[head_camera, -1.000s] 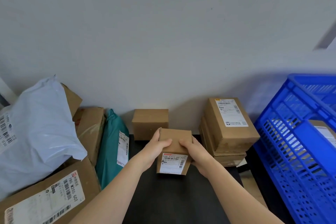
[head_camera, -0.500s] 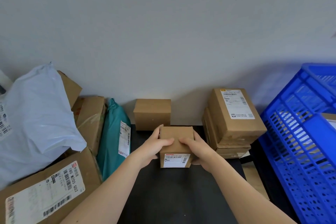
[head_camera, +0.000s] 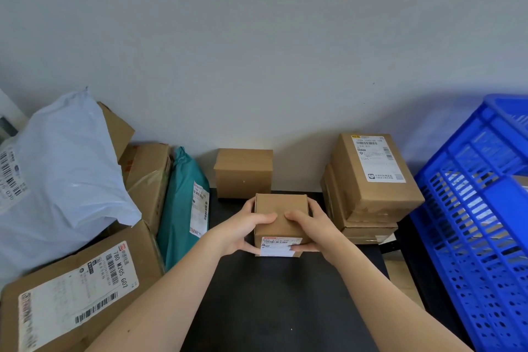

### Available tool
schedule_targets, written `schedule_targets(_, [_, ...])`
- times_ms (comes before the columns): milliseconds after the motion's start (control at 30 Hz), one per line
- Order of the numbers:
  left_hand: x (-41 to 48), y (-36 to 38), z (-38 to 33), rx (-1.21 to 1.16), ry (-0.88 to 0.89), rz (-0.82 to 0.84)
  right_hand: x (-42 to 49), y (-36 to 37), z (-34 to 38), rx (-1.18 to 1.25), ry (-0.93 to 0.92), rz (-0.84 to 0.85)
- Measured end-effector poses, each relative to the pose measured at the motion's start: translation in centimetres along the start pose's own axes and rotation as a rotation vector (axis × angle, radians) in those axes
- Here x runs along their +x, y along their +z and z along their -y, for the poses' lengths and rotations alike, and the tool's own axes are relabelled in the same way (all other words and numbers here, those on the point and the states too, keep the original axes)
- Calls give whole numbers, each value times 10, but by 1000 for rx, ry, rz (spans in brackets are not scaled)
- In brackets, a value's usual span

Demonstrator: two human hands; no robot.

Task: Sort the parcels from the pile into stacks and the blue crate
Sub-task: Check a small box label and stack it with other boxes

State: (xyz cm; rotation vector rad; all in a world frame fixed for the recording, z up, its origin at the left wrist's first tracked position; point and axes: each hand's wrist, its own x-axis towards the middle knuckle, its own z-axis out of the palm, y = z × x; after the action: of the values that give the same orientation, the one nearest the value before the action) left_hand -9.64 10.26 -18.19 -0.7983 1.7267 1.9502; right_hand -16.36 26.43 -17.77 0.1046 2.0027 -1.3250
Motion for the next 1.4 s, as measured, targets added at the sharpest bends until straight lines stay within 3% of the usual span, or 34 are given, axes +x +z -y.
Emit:
schedule_targets(200, [-1,1,-1,-18,5,3,-3,-2,-2,75,44,18])
schedule_targets(367, [-5,0,2,-22,-7,36,-6,-13,-8,385,256,160])
schedule_targets(500, [-7,-2,2,-142,-48,68,-1,-19,-8,509,361,83])
schedule_targets(733, [-12,0,-8,-361,-132,26,-12,-21,0,455,268,77])
schedule_targets(1000, [-24,4,-20,-337,-122,-11,-26,-22,15,464,124,101])
schedule_targets(1400, [-40,11,-39,-266,33,-29,-37,-22,31,418,143,68])
